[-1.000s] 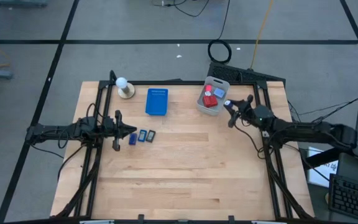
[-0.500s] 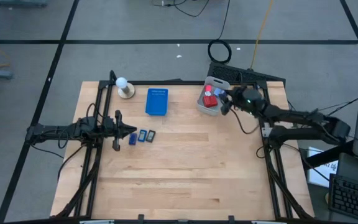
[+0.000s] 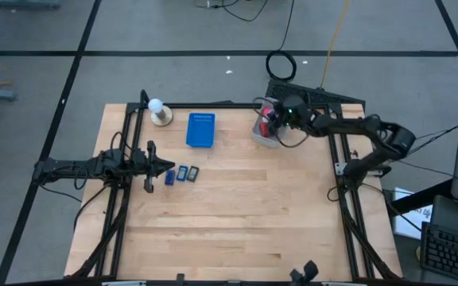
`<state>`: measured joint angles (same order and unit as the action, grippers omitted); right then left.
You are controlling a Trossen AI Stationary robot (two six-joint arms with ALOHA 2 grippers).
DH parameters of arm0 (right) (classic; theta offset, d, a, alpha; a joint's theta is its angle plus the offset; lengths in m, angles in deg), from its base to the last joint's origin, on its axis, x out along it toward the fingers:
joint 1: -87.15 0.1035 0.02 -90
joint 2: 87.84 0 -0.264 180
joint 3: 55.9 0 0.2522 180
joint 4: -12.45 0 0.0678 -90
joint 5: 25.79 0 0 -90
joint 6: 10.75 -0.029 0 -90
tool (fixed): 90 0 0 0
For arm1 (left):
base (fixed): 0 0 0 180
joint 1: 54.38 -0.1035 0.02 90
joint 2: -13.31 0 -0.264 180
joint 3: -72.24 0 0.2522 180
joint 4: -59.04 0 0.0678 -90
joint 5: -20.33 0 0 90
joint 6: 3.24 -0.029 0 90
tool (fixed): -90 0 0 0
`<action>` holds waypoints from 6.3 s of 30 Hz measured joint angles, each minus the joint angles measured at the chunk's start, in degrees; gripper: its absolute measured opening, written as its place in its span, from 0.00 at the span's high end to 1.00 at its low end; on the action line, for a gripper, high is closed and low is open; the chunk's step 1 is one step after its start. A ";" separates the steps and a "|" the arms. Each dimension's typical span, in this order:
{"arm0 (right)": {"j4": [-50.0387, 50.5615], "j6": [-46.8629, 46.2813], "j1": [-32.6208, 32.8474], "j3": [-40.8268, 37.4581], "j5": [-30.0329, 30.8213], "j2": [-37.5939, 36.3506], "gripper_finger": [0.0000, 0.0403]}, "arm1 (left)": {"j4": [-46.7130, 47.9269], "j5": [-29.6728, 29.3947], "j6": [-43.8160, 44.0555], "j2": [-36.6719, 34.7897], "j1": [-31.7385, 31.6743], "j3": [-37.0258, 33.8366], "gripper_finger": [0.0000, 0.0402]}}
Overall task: Pick & Place Office items
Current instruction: Put the violet charger adapter into the gray bin, then put the left blue digital clock into the blue bin
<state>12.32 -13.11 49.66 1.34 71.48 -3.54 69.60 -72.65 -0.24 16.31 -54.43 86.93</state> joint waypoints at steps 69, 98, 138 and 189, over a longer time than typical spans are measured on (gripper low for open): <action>-5.16 -1.06 -9.14 2.32 -7.61 12.16 0.65 | 0.00 0.00 0.02 -0.02 -0.02 0.00 0.95; -5.62 0.01 -8.51 2.28 -7.59 12.14 0.44 | 0.00 0.00 0.02 -0.02 -0.02 0.01 0.95; -7.77 6.13 6.60 2.28 -7.37 -2.63 0.45 | 0.01 0.00 0.02 -0.02 -0.02 0.01 0.95; 1.56 3.04 34.02 -21.17 -7.37 -52.40 0.45 | 0.00 0.00 0.02 -0.02 -0.01 0.00 0.95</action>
<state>13.88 -10.07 83.69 -19.82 64.11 -55.93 69.60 -72.65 -0.22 16.30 -54.44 86.93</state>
